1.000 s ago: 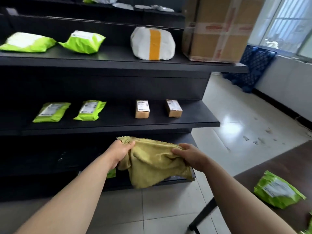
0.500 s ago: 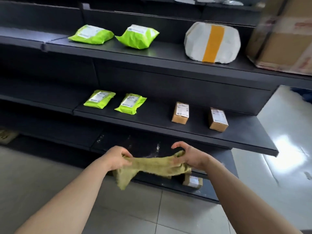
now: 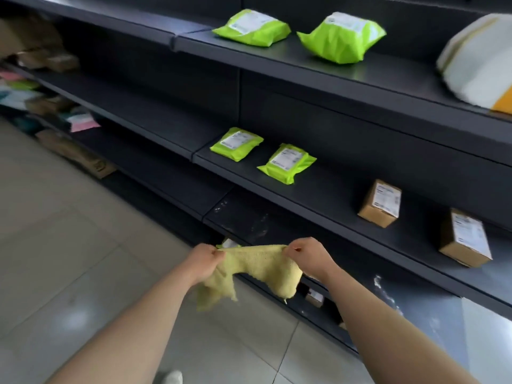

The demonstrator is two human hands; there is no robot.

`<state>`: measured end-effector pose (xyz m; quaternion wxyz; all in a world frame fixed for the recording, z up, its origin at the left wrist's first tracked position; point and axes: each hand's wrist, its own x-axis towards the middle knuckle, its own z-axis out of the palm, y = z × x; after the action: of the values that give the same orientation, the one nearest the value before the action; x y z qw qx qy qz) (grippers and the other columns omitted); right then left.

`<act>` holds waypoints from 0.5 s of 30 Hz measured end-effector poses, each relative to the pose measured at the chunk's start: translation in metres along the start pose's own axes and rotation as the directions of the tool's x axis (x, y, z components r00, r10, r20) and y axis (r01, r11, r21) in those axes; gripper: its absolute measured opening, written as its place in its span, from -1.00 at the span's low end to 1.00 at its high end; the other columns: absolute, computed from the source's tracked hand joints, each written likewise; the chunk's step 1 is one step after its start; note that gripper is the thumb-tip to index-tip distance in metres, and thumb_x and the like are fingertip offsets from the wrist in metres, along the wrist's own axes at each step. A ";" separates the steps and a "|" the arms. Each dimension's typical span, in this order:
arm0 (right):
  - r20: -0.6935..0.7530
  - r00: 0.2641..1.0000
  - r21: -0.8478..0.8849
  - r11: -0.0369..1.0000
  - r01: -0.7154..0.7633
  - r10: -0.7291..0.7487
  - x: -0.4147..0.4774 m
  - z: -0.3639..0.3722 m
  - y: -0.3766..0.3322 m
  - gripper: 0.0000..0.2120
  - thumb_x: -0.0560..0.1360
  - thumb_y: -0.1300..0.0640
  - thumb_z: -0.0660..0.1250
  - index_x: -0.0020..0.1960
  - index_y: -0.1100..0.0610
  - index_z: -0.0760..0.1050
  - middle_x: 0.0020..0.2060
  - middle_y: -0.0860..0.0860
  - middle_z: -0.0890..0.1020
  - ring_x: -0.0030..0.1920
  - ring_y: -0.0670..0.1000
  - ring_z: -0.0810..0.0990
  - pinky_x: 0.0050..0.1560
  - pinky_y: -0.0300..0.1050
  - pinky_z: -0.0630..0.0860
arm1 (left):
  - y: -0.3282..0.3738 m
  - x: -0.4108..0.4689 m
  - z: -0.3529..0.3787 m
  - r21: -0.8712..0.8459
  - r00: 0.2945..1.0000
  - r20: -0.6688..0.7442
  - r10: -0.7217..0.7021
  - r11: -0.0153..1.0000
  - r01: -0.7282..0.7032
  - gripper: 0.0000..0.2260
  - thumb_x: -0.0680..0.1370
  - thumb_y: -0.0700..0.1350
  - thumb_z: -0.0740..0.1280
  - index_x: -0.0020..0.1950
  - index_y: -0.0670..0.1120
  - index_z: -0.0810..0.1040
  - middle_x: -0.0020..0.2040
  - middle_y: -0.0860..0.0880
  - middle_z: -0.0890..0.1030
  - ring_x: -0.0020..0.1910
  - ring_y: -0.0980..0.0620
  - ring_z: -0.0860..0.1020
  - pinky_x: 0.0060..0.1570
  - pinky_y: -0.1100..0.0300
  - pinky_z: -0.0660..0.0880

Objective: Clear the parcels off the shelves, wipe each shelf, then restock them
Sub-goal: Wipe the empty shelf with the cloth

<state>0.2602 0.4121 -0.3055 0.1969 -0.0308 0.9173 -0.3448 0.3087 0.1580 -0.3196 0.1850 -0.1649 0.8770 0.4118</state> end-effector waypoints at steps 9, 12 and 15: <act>0.132 0.989 0.240 0.970 0.031 -0.064 0.065 0.078 -0.103 -0.80 0.54 0.04 0.32 -0.16 0.06 0.67 -0.19 -0.05 0.66 -0.13 -0.07 0.57 0.01 -0.07 0.53 | -0.029 0.056 -0.052 -0.750 0.928 0.326 -0.180 0.548 0.370 -0.71 0.67 -0.05 0.12 0.19 -0.21 0.50 0.05 -0.22 0.64 -0.01 -0.15 0.64 -0.10 0.01 0.58; 0.211 0.977 0.299 0.953 -0.041 -0.025 0.081 0.101 -0.140 -0.78 0.53 0.06 0.31 -0.04 0.15 0.67 -0.14 -0.01 0.67 -0.13 -0.09 0.57 -0.07 -0.19 0.48 | -0.041 0.076 -0.087 -0.776 0.896 0.437 -0.073 0.472 0.417 -0.60 0.67 0.09 0.04 0.24 -0.14 0.51 0.13 -0.19 0.63 0.08 -0.13 0.62 -0.02 -0.01 0.56; 0.307 0.952 0.383 0.914 -0.132 0.009 0.095 0.119 -0.171 -0.71 0.51 0.13 0.27 0.02 0.36 0.59 -0.17 0.15 0.61 -0.18 0.02 0.54 -0.06 -0.07 0.49 | -0.051 0.095 -0.117 -0.739 0.875 0.482 -0.029 0.522 0.425 -0.59 0.62 0.14 0.16 0.19 -0.14 0.56 0.10 -0.16 0.66 0.09 -0.11 0.63 0.07 0.00 0.55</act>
<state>0.2046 0.1904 -0.3093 0.3477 -0.0085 0.7878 -0.5084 0.2252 0.0224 -0.3276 0.3189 -0.2575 0.4880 0.7706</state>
